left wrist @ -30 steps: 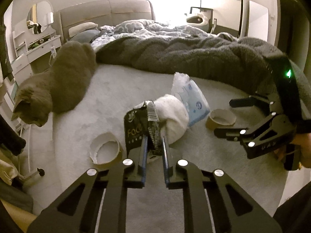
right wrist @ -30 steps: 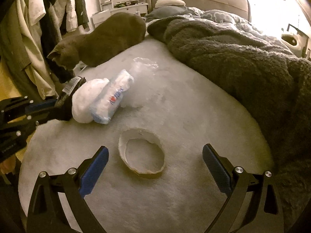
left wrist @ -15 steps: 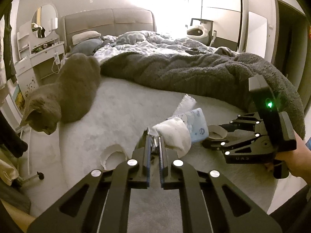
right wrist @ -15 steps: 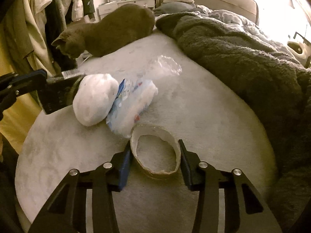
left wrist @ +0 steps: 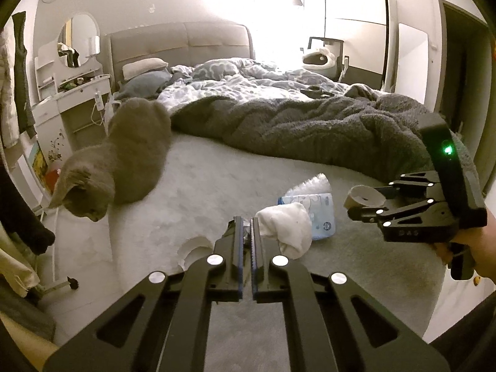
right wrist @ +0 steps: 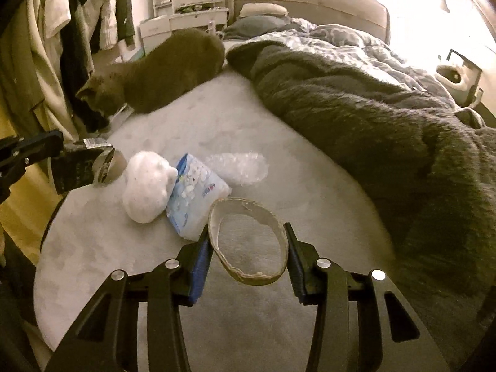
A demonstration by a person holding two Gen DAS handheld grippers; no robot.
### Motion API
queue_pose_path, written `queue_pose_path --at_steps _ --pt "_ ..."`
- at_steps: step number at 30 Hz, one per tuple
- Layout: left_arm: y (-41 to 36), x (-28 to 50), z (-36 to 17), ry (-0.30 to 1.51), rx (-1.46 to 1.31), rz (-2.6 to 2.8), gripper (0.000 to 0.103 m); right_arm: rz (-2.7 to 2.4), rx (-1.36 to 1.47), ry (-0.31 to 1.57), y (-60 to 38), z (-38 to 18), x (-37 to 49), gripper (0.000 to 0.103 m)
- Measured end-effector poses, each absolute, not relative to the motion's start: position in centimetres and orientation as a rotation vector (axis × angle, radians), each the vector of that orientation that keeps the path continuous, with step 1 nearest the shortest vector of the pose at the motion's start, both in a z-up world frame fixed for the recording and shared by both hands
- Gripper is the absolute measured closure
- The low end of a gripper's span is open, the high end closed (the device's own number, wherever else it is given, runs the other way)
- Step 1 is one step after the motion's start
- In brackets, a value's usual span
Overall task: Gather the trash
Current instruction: 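Carry the packet in the left tool while the right tool carries the tape roll to the bin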
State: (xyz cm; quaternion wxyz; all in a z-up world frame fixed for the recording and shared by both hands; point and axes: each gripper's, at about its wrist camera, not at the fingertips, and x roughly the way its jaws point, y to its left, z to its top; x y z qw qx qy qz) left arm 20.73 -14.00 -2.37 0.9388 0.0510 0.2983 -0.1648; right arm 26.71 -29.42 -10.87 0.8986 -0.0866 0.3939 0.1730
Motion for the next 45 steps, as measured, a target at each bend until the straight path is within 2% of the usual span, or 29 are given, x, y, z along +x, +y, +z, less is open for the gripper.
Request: queue_pose_path --at_steps 18,45 --pt "-8.4 18.8 -0.3 0.626 0.032 -0.265 0.099 0.407 -0.08 0.761 -25.2 -6.9 23.2 0.058" --pt "4.9 16.8 -4.3 0.794 -0.023 -0.102 0.099 0.55 -0.081 0.73 -13.0 -4.4 21.1 0.058"
